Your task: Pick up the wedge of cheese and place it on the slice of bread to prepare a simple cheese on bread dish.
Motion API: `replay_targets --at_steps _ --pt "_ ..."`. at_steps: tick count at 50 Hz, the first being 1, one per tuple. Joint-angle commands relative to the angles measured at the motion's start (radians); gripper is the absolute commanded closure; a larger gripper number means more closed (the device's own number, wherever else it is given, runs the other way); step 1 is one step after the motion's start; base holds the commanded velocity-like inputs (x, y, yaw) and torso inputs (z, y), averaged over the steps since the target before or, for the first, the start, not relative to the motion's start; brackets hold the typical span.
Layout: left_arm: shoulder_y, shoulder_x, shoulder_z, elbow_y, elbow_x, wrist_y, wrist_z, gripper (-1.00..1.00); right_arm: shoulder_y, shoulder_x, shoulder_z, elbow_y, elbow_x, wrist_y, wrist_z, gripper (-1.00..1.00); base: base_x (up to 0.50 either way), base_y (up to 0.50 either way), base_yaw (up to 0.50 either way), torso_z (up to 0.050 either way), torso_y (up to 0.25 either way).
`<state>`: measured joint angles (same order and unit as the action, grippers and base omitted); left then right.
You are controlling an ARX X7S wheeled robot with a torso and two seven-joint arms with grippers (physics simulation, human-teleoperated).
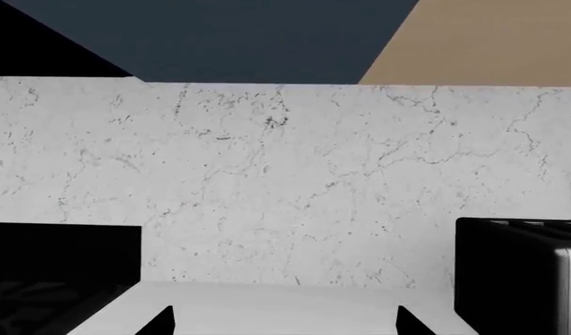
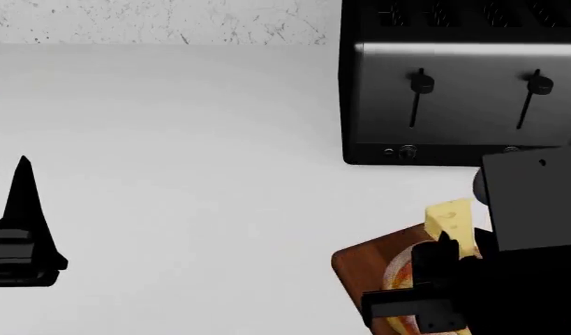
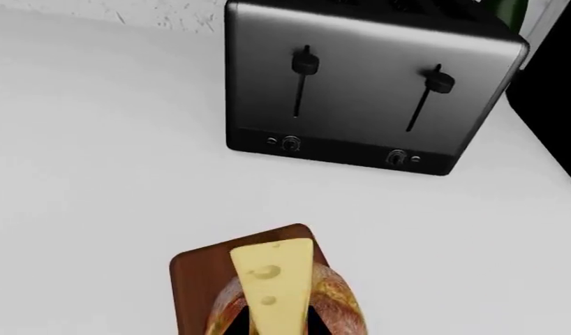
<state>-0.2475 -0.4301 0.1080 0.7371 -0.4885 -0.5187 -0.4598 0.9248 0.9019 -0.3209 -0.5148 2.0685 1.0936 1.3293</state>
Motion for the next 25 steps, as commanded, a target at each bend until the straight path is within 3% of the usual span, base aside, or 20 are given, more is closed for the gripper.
replay_targets --at_steps 1,25 --pt "-0.001 -0.002 0.003 -0.002 0.001 0.003 -0.003 -1.0 -0.068 0.013 0.038 -0.003 -0.054 -0.013 -0.061 1.0 0.0 0.0 0.0 0.0 0.0" --pt "-0.006 -0.007 0.008 -0.005 -0.006 -0.004 -0.011 -1.0 -0.087 -0.03 0.043 0.073 -0.163 -0.015 -0.183 1.0 0.0 0.0 0.0 0.0 0.0"
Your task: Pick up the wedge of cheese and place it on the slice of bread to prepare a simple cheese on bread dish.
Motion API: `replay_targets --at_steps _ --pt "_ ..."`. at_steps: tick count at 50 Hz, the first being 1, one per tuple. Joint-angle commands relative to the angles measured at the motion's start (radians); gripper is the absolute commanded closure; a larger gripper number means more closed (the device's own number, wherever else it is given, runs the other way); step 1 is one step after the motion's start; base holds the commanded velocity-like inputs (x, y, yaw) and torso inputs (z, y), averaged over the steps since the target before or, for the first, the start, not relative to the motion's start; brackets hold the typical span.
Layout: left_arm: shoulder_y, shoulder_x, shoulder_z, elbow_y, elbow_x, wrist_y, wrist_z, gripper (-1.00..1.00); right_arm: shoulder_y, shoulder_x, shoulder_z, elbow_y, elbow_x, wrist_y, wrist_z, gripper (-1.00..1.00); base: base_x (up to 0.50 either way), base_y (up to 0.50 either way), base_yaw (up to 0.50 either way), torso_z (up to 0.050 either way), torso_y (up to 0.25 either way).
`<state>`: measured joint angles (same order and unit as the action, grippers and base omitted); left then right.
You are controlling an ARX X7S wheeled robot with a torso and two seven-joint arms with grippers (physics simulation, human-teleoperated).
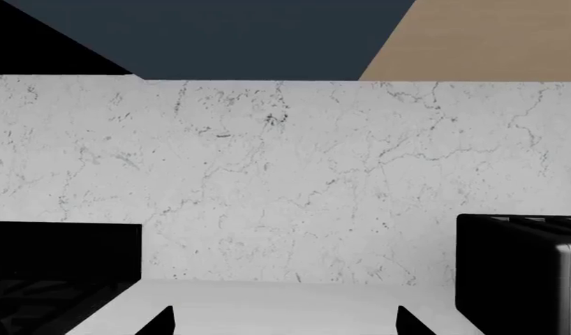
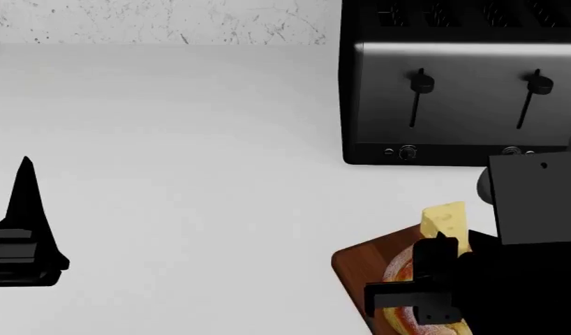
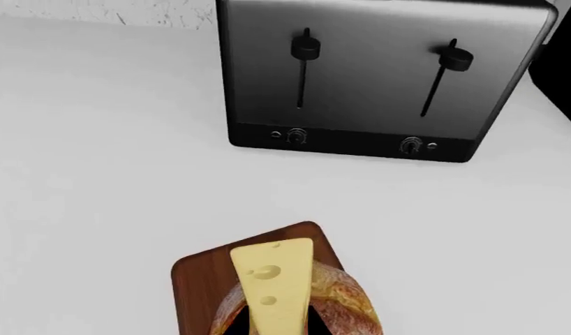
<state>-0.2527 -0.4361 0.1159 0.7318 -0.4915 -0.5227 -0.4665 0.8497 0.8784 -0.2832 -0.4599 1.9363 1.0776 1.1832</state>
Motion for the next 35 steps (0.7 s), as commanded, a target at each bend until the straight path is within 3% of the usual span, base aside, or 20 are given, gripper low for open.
replay_targets --at_steps 1,35 --pt "-0.001 -0.002 0.0 0.0 -0.003 0.0 -0.005 -1.0 -0.021 -0.002 0.007 0.019 -0.029 -0.002 -0.037 1.0 0.0 0.0 0.0 0.0 0.0" --pt "-0.002 -0.008 0.006 -0.002 -0.008 0.004 -0.012 -1.0 -0.086 0.005 0.002 0.037 -0.092 -0.021 -0.092 1.0 0.0 0.0 0.0 0.0 0.0"
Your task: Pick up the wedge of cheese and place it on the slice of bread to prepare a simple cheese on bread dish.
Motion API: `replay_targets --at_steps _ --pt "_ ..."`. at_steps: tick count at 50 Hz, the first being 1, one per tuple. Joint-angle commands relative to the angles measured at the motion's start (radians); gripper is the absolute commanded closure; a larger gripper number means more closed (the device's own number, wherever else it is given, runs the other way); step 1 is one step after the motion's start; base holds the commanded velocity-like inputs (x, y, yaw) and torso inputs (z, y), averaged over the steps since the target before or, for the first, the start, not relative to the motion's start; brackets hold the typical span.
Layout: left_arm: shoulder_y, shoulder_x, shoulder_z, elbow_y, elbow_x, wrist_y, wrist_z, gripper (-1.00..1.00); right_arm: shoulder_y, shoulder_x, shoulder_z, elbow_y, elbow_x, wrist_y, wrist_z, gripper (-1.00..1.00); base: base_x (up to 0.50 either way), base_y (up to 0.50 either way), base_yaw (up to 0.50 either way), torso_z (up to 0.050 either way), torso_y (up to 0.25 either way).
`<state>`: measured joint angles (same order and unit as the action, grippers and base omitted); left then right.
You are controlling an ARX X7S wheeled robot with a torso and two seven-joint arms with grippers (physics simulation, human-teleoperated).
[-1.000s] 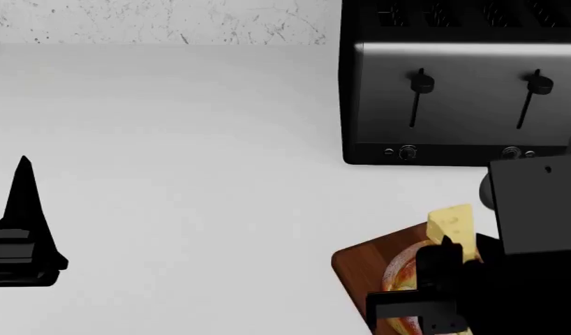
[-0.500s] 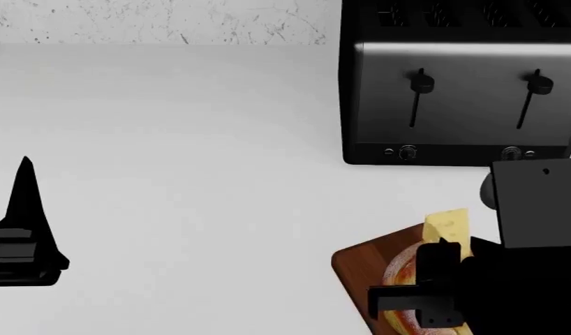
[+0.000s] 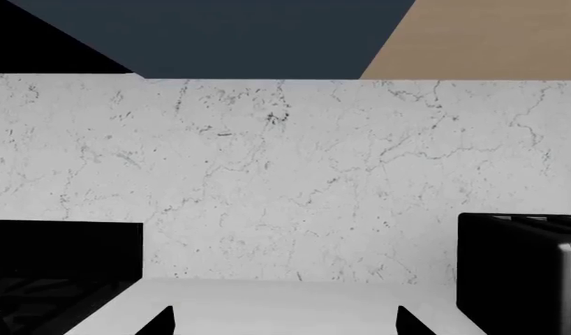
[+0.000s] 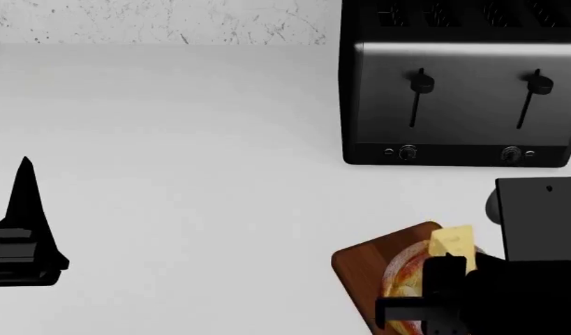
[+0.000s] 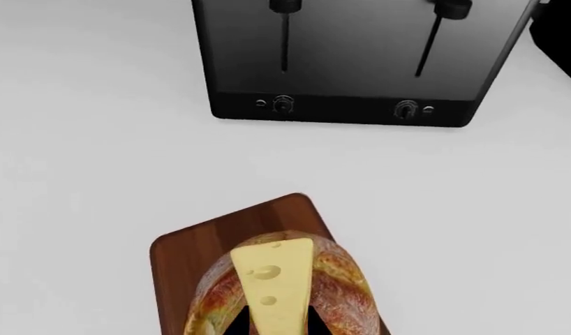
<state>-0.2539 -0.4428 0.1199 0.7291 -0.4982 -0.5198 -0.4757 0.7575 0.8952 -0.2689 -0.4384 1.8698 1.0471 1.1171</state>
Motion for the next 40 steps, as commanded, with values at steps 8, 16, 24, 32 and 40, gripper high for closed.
replay_targets --at_steps 8,16,24,32,40 --pt "-0.001 -0.003 0.003 -0.002 -0.001 0.006 -0.003 -1.0 -0.009 0.0 -0.007 0.019 -0.04 0.004 -0.043 1.0 0.0 0.0 0.0 0.0 0.0" --pt "0.0 -0.004 0.004 -0.004 -0.001 0.008 -0.005 -1.0 -0.018 0.001 -0.01 0.017 -0.044 -0.002 -0.045 1.0 0.0 0.0 0.0 0.0 0.0" --pt "-0.002 -0.007 0.005 0.001 -0.006 0.004 -0.008 -1.0 -0.006 0.006 -0.014 0.015 -0.026 -0.001 -0.033 -1.0 0.0 0.0 0.0 0.0 0.0" --pt "-0.002 -0.009 0.006 0.0 -0.008 0.003 -0.009 -1.0 0.002 0.004 -0.025 0.018 -0.022 0.003 -0.03 -1.0 0.0 0.0 0.0 0.0 0.0" --pt "-0.004 -0.01 0.009 0.0 -0.008 0.002 -0.012 -1.0 -0.001 0.009 -0.026 0.012 -0.018 -0.001 -0.03 -1.0 0.0 0.0 0.0 0.0 0.0"
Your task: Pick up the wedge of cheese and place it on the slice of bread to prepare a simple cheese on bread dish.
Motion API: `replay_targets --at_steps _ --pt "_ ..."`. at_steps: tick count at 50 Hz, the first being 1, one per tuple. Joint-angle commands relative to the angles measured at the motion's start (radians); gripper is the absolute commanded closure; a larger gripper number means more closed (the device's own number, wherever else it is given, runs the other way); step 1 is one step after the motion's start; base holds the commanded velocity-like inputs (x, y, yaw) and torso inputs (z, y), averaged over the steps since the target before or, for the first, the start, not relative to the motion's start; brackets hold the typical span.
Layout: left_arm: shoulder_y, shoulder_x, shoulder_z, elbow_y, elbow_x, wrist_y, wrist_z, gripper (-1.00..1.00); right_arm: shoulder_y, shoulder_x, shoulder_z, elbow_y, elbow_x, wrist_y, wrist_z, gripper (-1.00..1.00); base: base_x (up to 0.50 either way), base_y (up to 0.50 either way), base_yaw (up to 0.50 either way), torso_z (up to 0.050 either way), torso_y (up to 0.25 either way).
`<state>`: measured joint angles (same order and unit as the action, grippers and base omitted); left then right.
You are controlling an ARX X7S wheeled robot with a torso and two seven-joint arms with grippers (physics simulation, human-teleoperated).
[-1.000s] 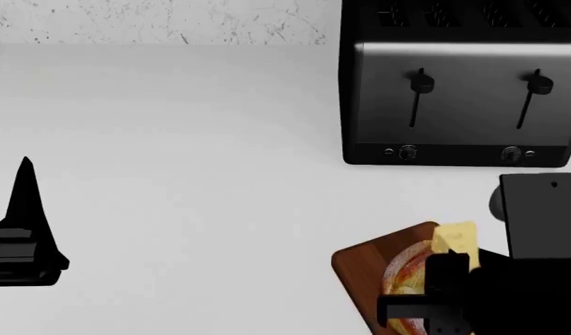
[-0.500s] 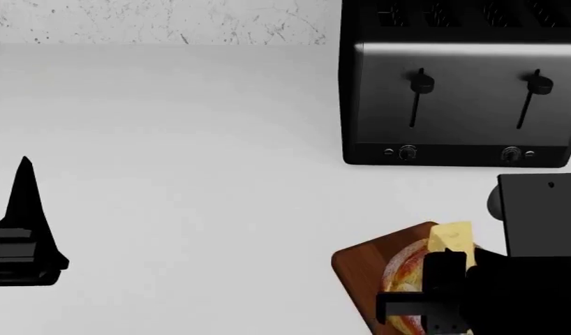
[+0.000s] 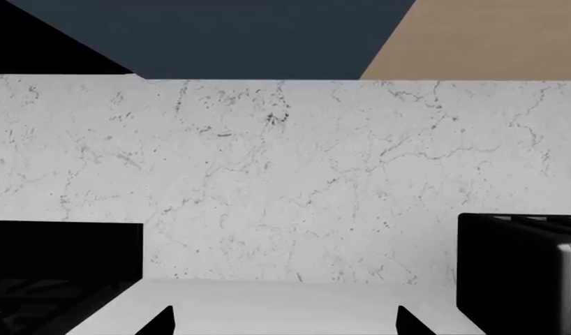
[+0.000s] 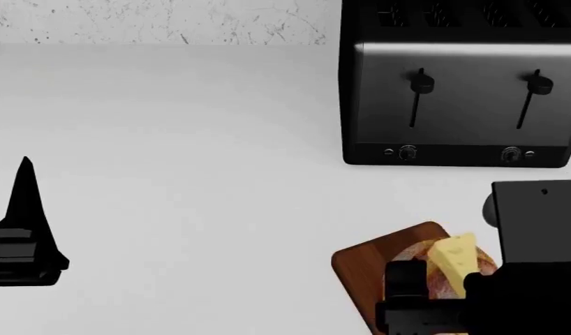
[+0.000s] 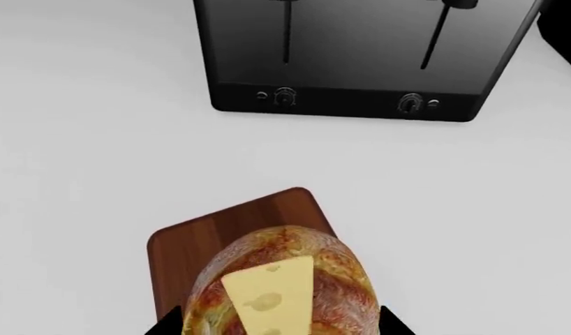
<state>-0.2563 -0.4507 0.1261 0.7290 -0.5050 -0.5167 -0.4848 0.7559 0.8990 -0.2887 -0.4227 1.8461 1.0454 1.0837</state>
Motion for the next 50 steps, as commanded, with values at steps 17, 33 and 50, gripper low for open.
replay_targets --at_steps 17,33,50 --pt "-0.002 -0.006 0.004 0.004 -0.005 -0.002 -0.009 -1.0 0.139 0.022 -0.055 -0.066 0.161 0.02 0.154 -1.0 0.0 0.0 0.0 0.0 0.0" --pt "-0.005 -0.009 0.009 -0.004 -0.007 -0.001 -0.01 -1.0 0.284 0.046 -0.089 -0.142 0.307 0.004 0.284 -1.0 0.0 0.0 0.0 0.0 0.0" --pt "-0.004 -0.011 0.01 -0.005 -0.009 0.002 -0.015 -1.0 0.382 0.056 -0.058 -0.259 0.327 -0.057 0.368 -1.0 0.0 0.0 0.0 0.0 0.0"
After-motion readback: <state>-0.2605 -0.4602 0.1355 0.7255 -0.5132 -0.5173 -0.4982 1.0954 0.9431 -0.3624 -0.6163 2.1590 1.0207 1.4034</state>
